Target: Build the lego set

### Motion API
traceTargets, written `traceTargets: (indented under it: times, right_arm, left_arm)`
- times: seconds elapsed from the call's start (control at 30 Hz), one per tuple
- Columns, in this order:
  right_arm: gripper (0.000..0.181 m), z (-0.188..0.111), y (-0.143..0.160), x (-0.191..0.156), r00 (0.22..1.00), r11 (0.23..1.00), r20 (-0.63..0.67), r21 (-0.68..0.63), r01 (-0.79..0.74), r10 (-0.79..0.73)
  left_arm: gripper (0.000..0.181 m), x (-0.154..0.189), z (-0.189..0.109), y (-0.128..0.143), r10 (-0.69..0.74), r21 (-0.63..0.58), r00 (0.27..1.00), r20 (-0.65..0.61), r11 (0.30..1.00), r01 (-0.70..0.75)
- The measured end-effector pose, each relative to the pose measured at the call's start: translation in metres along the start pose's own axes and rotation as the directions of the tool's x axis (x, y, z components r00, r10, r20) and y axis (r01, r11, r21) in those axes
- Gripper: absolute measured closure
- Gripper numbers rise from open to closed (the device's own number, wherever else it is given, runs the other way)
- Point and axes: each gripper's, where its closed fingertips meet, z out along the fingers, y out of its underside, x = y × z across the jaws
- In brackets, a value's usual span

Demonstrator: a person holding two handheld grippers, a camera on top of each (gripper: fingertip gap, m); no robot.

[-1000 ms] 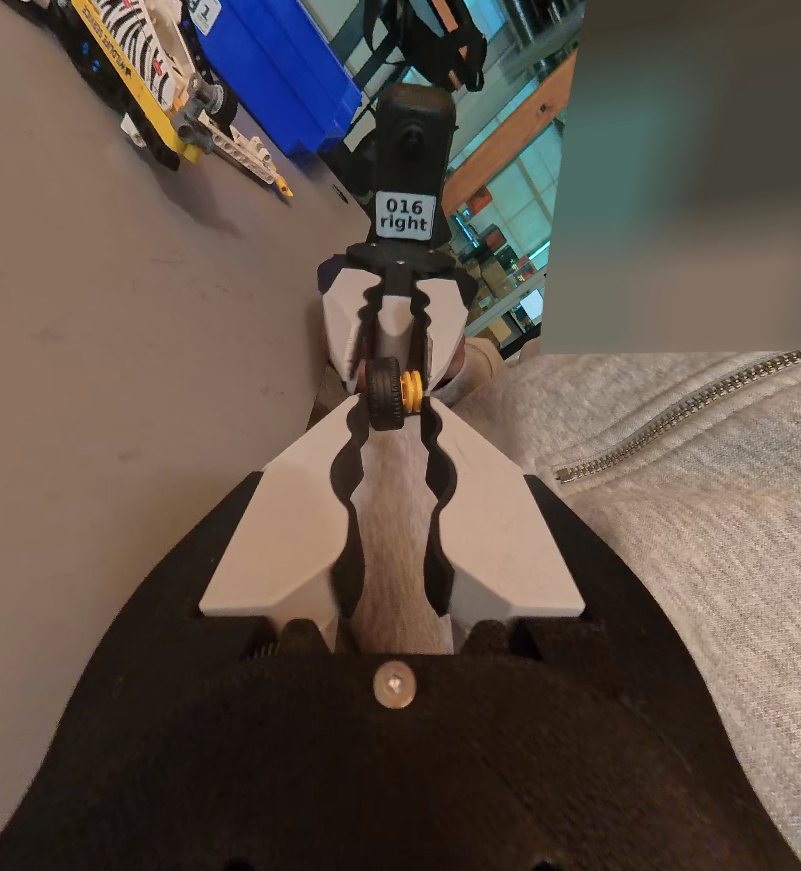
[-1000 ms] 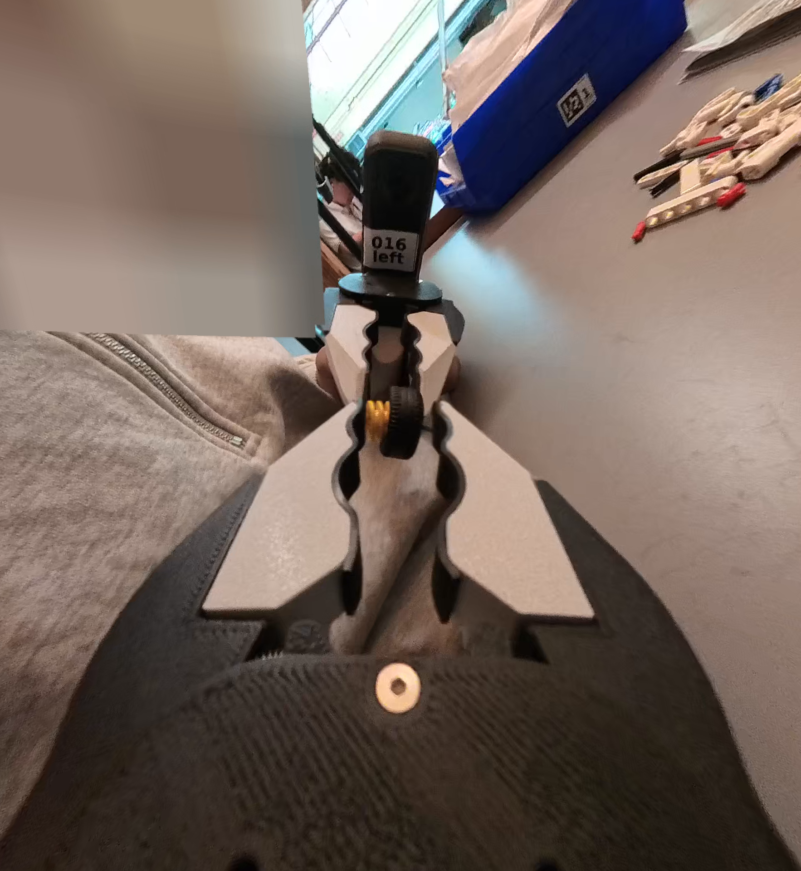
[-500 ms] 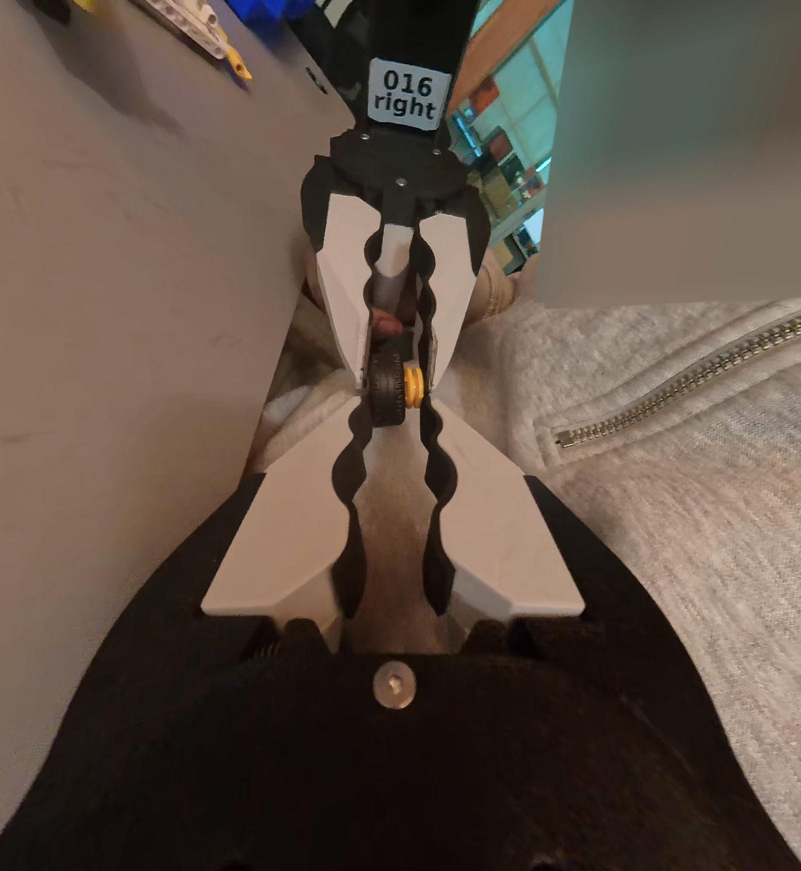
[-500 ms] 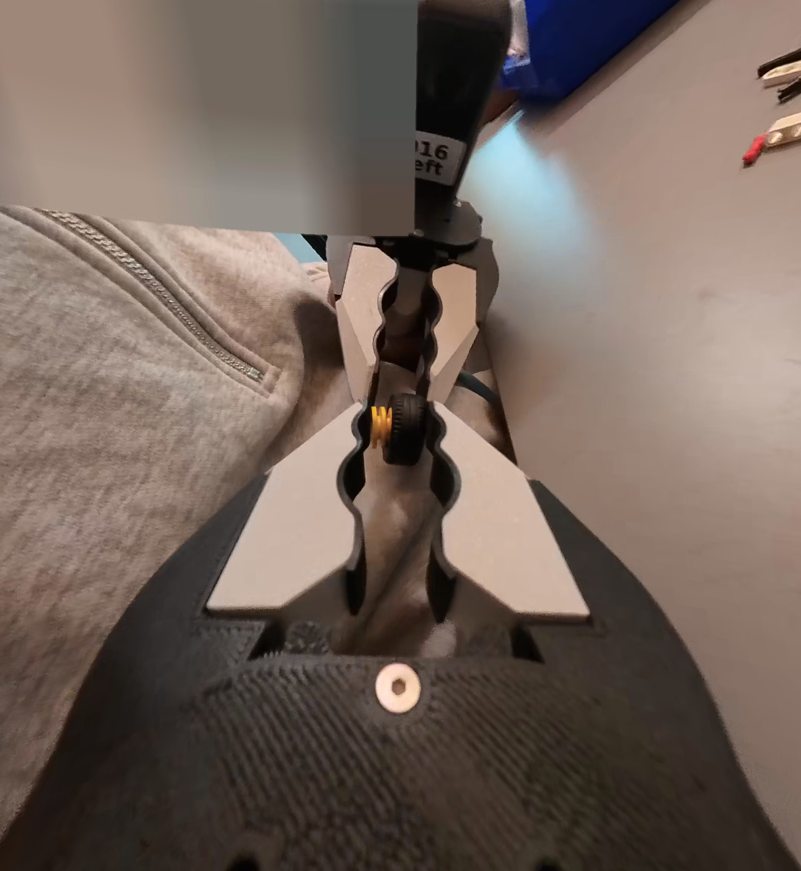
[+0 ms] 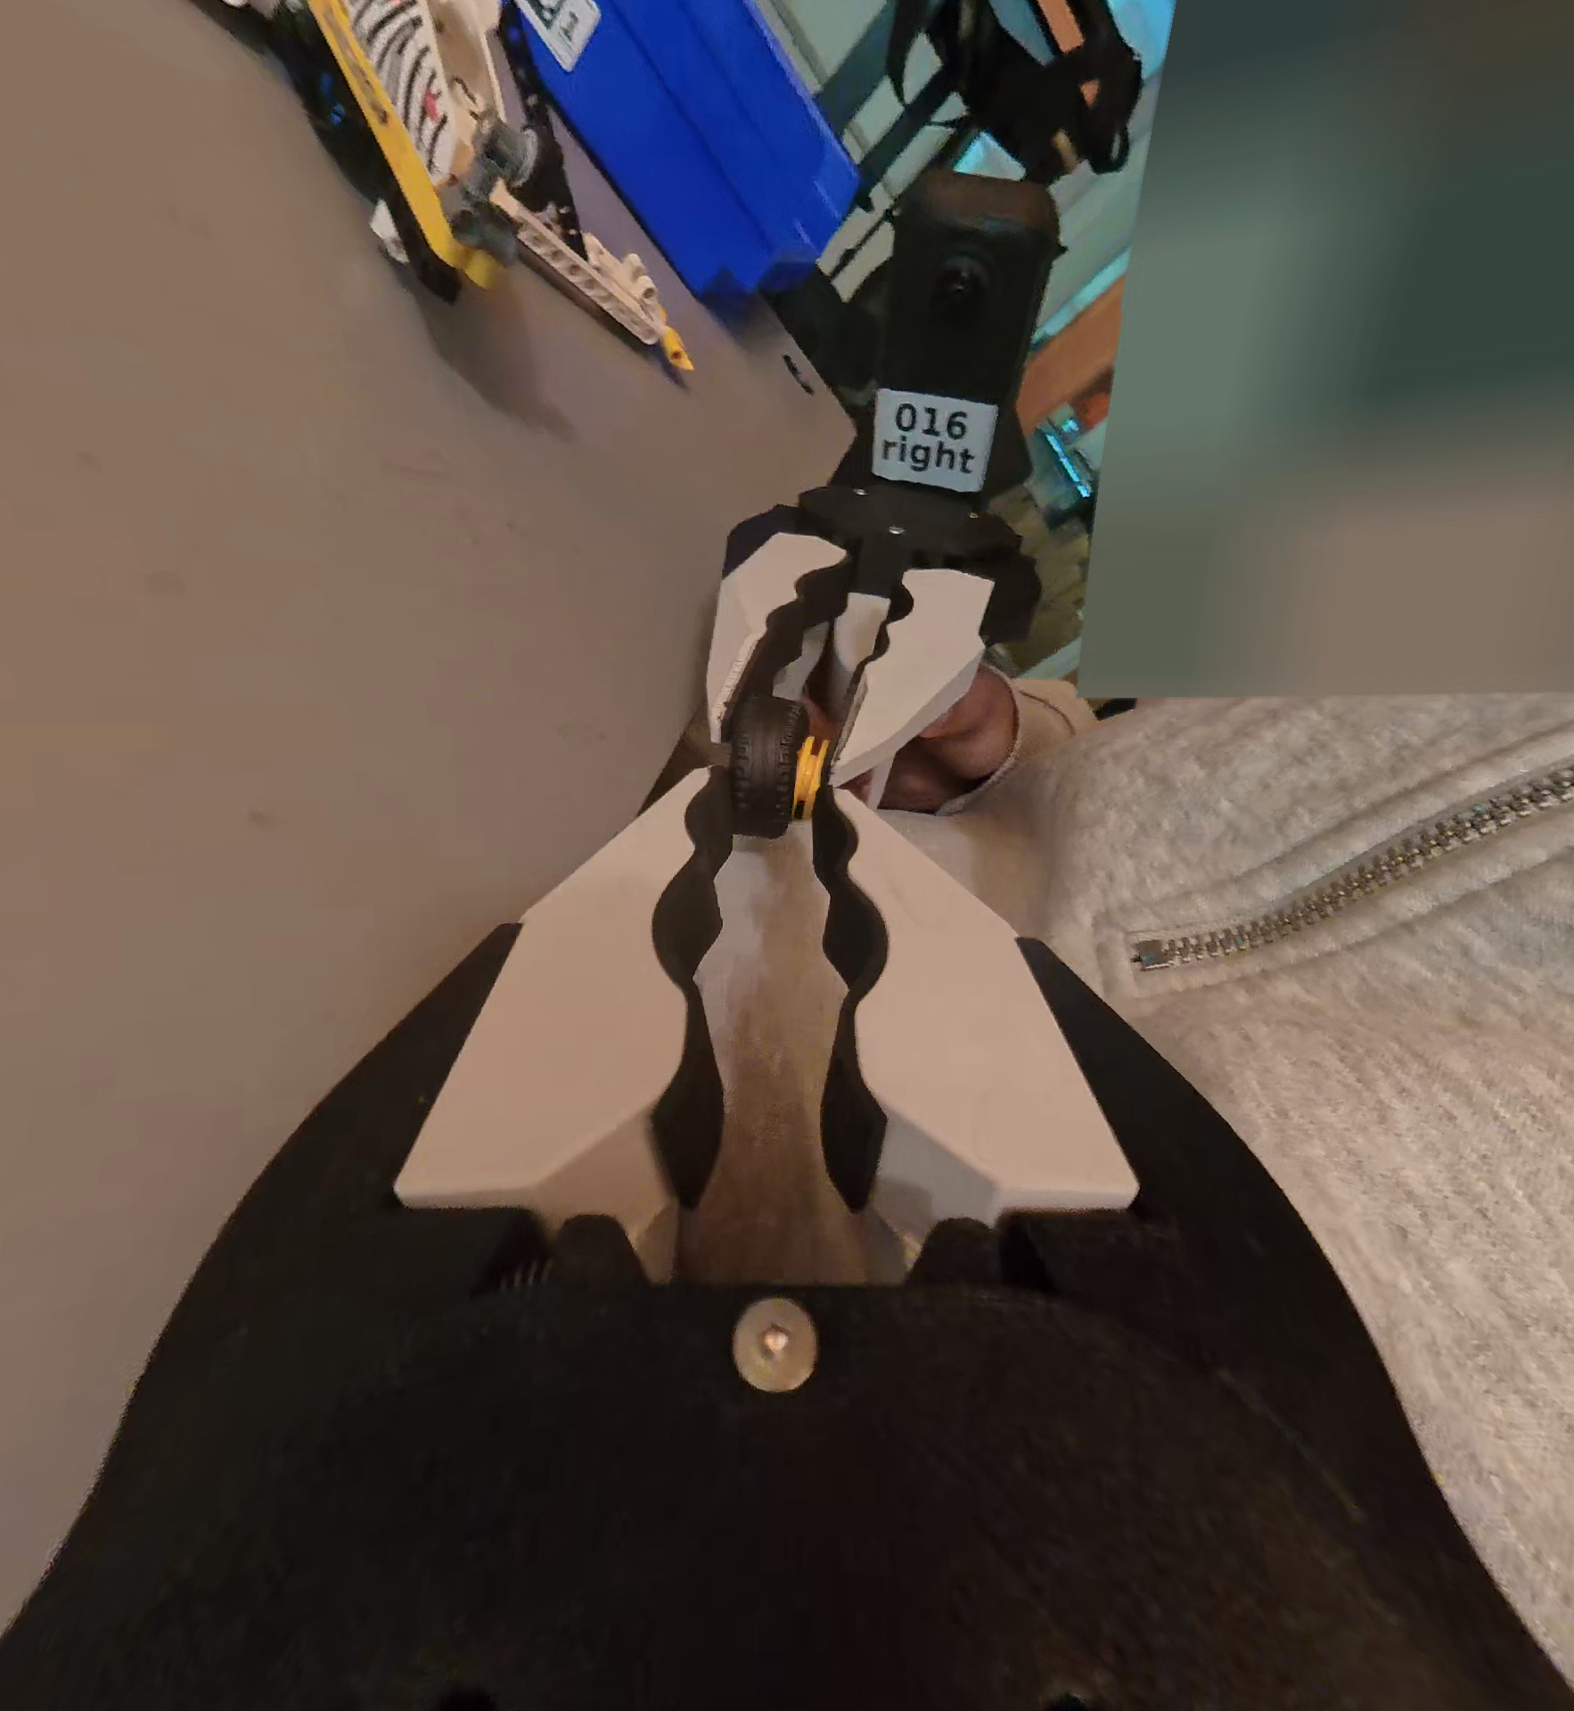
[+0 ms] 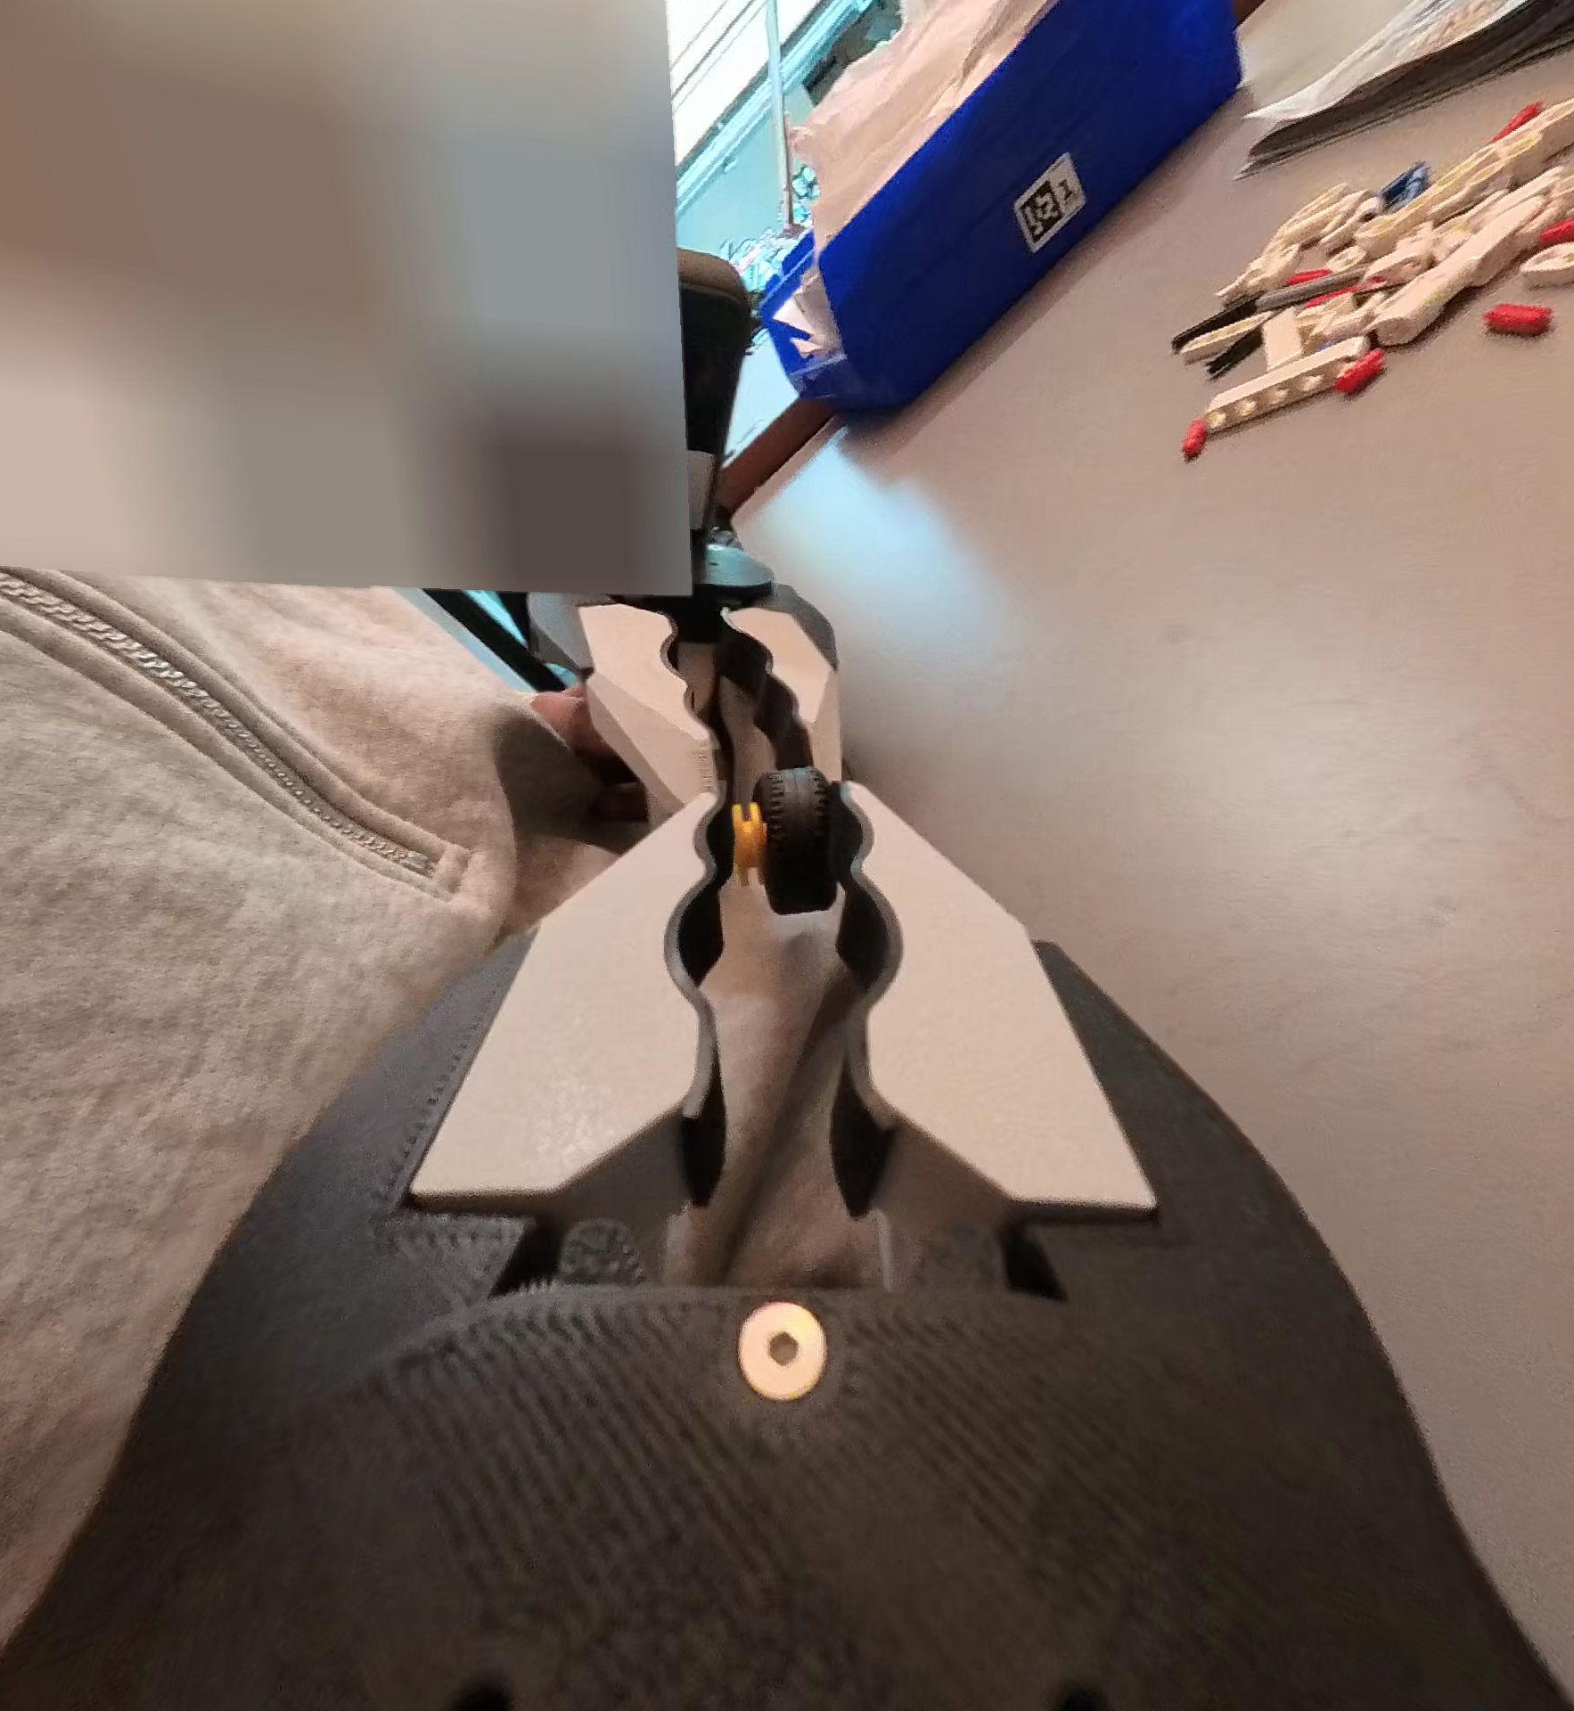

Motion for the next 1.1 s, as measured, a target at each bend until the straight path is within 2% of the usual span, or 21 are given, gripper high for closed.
traceTargets:
  times: [0.13,0.33,0.57,0.63,0.73,0.87,1.1]
  right_arm:
    - [0.163,0.001,-0.002,0.004,0.996,0.998,-0.064,-0.005,0.060,-0.061]
    - [0.168,0.004,-0.001,0.005,0.962,0.973,-0.157,-0.084,0.214,-0.225]
    - [0.170,0.006,0.002,0.008,0.951,0.961,-0.157,-0.119,0.250,-0.267]
    - [0.166,0.005,0.004,0.010,0.944,0.950,-0.145,-0.150,0.274,-0.295]
    - [0.162,0.003,-0.004,0.010,0.954,0.960,-0.124,-0.092,0.265,-0.275]
    - [0.150,0.001,-0.002,0.014,0.950,0.958,-0.140,-0.108,0.267,-0.280]
    - [0.150,0.002,0.007,0.017,0.956,0.952,-0.121,-0.184,0.244,-0.268]
  left_arm:
    - [0.166,-0.004,-0.002,-0.003,0.017,0.016,0.998,0.060,1.000,-0.018]
    - [0.169,-0.009,-0.003,-0.004,0.015,0.026,0.996,0.087,1.000,-0.017]
    - [0.171,-0.014,-0.004,-0.003,0.025,0.036,0.994,0.102,0.999,-0.029]
    - [0.169,-0.016,-0.003,-0.002,0.027,0.030,0.995,0.100,0.999,-0.030]
    - [0.166,-0.013,-0.004,-0.006,-0.004,0.058,0.999,0.053,0.998,0.001]
    - [0.165,-0.021,-0.009,-0.008,-0.015,0.080,0.996,0.089,0.997,0.008]
    - [0.165,-0.019,-0.006,-0.006,-0.015,0.045,0.997,0.075,0.999,0.012]
